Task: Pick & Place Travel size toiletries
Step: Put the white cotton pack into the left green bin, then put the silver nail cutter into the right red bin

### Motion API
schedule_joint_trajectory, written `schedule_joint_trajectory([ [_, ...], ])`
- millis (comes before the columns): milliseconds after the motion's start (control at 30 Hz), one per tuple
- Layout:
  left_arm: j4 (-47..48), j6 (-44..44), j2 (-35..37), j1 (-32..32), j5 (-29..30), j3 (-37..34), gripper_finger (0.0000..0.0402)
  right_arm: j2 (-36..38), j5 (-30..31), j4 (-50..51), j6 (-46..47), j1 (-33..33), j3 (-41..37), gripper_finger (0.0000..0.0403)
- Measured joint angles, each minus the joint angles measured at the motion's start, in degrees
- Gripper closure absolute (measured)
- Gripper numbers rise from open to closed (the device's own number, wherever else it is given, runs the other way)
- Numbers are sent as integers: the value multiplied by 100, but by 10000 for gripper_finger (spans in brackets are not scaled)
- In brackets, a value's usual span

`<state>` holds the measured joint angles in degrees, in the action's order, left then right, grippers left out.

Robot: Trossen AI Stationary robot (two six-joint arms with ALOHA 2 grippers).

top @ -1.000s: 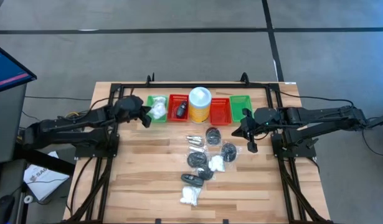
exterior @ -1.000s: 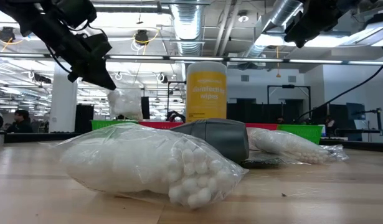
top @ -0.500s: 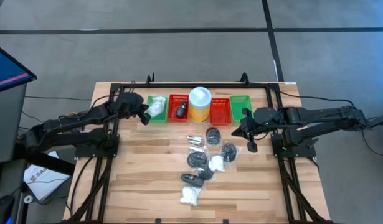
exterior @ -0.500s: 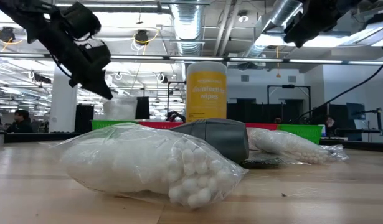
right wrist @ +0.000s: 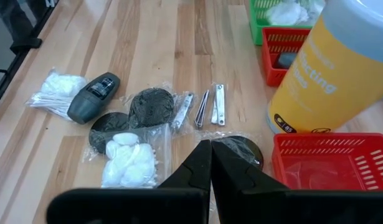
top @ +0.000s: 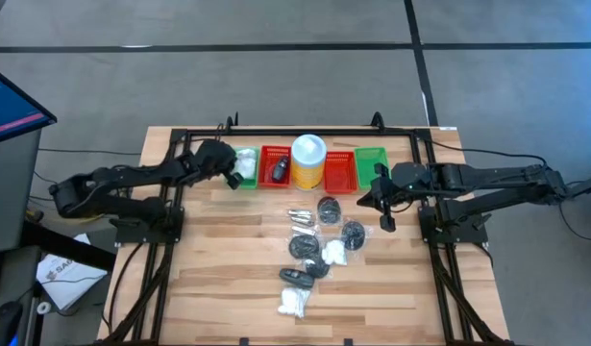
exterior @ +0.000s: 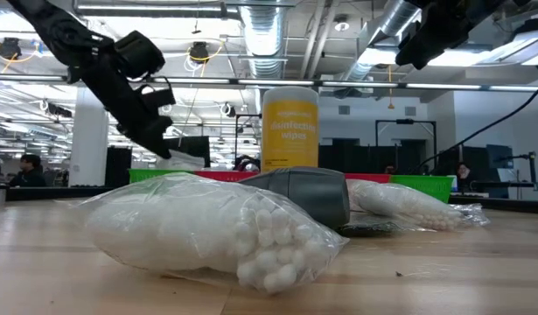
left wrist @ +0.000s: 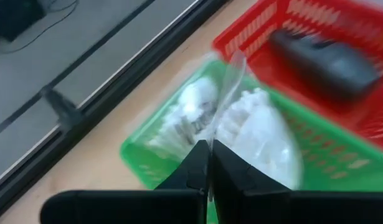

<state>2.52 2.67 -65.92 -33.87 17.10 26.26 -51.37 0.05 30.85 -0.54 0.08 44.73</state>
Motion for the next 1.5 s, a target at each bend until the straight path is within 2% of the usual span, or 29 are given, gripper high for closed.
schedule_joint_trajectory([
  [300, -118, -159, -71, -174, -87, 0, 386, 0, 0, 0, -2, -2, 0, 403],
  [400, -144, -163, 7, -183, -386, 0, 371, 0, 0, 0, -2, -2, 0, 403],
  [467, -146, -241, 59, -183, -550, 0, 357, 0, 0, 2, -2, -2, 0, 403],
  [833, -128, -356, 142, -183, -537, 0, 249, 0, 0, 2, 0, -2, 0, 403],
  [1033, -119, -444, 627, -78, -546, 0, 212, 0, 0, 2, 11, -2, 0, 403],
  [1100, -135, -619, 878, 1, -784, 0, 208, 0, 0, 2, 11, -2, 0, 403],
  [1267, -130, -1192, 1264, 534, -1752, 0, 207, 0, 0, 2, 10, -2, 0, 403],
  [1400, -147, -1420, 1201, 1356, -1811, 0, 213, 0, 0, 2, 11, -2, 0, 403],
  [1500, -156, -1620, 1011, 2008, -1601, 0, 218, 0, 0, 2, 11, -2, -1, 403],
])
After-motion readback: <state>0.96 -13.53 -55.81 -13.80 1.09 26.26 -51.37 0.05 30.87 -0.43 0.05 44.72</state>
